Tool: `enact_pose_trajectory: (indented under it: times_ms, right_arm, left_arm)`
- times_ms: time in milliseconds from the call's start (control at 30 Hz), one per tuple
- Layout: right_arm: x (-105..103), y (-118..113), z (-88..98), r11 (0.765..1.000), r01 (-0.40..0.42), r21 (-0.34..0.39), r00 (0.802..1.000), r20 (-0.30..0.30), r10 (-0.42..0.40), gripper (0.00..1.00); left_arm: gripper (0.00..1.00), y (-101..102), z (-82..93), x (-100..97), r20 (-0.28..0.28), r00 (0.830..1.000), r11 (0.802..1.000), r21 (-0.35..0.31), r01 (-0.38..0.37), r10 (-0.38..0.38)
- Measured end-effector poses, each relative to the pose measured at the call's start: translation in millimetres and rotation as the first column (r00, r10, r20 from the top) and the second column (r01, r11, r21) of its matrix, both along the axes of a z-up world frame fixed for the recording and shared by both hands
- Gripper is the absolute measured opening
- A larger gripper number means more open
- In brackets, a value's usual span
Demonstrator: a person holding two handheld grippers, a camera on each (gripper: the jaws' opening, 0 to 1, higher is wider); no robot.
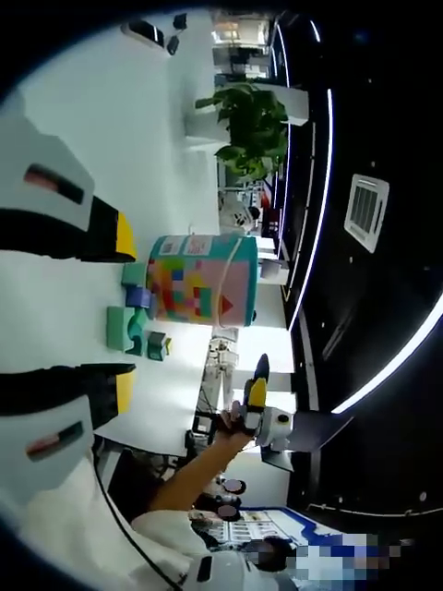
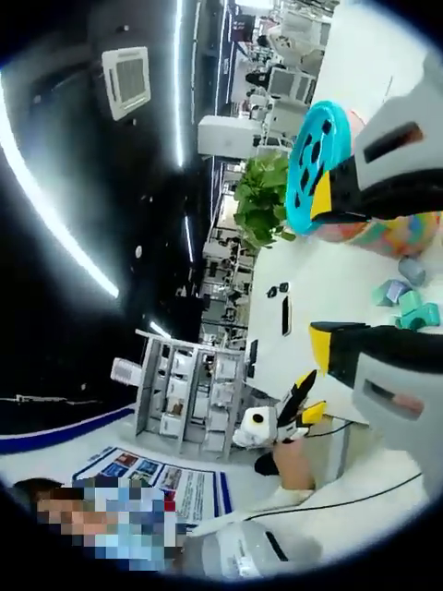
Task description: Arrange the toys in the designated storage area by placing each visible toy with the group until no toy remains scattered across the table.
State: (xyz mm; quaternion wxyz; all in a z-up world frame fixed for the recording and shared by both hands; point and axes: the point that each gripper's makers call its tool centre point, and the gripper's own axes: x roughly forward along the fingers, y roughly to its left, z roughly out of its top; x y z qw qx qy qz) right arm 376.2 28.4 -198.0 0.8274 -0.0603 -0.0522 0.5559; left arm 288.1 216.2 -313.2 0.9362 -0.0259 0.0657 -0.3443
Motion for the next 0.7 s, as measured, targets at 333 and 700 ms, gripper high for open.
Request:
enact_pose_trajectory:
  times_ms: [333, 700]
  right_arm:
    - [8.5, -18.0, -33.1, 0.995, 0.087, -0.056, 0.995, -0.052, -0.090, 0.43]
    - [-13.2, -23.7, -60.1, 0.993, 0.073, -0.095, 0.996, -0.037, -0.076, 0.39]
  left_arm:
    - [0.44, 2.7, 0.7, 2.3, -0.003, 1.000, 1.000, -0.010, -0.016, 0.016]
    - [0.44, 4.8, 6.1, 0.3, 0.019, 1.000, 1.000, -0.018, -0.005, 0.005]
